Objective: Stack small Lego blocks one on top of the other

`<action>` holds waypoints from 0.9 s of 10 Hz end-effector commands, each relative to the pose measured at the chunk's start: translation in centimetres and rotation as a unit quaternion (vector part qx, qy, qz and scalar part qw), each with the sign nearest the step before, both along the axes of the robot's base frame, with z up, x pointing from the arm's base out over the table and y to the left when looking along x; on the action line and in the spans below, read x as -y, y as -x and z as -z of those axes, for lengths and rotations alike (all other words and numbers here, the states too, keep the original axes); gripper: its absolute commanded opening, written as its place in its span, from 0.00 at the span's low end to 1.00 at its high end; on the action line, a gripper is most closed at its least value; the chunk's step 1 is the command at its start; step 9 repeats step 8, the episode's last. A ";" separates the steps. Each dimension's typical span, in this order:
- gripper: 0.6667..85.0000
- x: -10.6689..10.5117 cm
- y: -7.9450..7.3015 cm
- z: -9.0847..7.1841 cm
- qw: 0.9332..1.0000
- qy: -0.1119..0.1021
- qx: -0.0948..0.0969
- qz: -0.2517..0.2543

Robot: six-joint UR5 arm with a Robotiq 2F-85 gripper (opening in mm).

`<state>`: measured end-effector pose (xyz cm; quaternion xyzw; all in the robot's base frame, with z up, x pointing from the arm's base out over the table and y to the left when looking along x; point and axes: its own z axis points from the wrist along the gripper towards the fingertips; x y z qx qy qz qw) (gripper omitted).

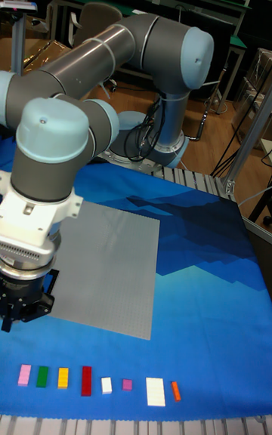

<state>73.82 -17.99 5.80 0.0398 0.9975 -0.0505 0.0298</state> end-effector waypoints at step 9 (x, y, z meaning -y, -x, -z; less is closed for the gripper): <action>0.00 1.1 0.3 1.1 1.000 -0.021 0.003 -0.004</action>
